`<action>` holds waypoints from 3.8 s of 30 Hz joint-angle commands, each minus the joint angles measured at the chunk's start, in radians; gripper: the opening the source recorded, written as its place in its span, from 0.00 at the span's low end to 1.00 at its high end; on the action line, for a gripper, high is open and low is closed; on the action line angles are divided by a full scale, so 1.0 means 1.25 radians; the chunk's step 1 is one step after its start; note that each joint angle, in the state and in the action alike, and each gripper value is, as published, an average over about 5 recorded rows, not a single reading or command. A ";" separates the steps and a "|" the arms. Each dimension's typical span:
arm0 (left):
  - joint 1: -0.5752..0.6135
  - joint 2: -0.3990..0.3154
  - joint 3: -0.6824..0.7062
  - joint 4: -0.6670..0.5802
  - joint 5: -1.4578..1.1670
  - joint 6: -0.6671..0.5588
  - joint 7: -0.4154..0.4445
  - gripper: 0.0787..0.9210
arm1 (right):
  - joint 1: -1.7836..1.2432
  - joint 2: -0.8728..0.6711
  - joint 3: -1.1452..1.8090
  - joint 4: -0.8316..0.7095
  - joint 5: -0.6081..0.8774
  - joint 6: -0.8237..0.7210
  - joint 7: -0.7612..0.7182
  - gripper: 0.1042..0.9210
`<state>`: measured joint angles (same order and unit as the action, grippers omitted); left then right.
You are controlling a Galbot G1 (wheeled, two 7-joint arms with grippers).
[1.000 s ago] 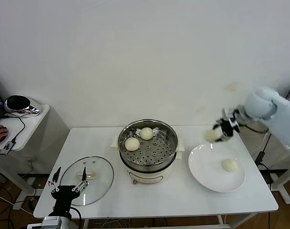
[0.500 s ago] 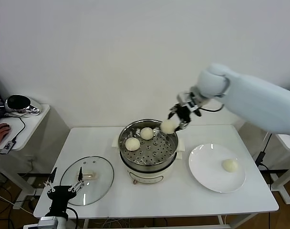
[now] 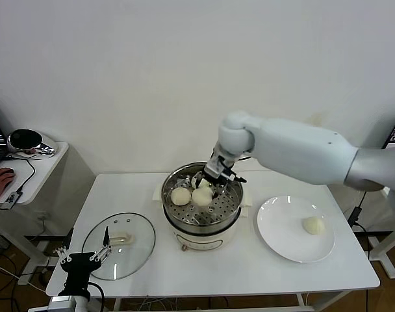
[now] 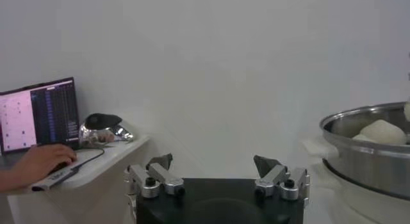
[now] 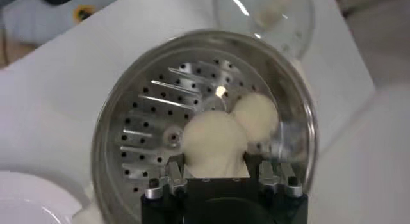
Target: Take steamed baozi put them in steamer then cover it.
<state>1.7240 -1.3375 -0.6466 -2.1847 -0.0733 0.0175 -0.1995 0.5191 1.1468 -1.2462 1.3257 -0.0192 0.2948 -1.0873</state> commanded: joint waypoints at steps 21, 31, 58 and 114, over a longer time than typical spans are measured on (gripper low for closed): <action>-0.003 -0.002 0.007 -0.003 0.002 -0.004 0.000 0.88 | 0.024 -0.030 0.012 -0.002 -0.105 0.185 0.019 0.87; -0.005 0.010 0.007 -0.003 0.001 -0.004 0.001 0.88 | 0.176 -0.236 -0.008 0.122 0.080 -0.221 -0.010 0.88; -0.012 0.029 0.032 0.026 0.010 -0.009 0.004 0.88 | -0.557 -0.588 0.575 -0.030 -0.159 -0.334 -0.054 0.88; -0.009 0.013 0.025 0.026 0.020 -0.008 0.004 0.88 | -0.264 -0.485 0.365 -0.040 -0.030 -0.417 -0.041 0.58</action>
<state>1.7163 -1.3214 -0.6199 -2.1534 -0.0498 0.0047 -0.1947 -0.1213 0.6409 -0.5332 1.0953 -0.2868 -0.1379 -1.1216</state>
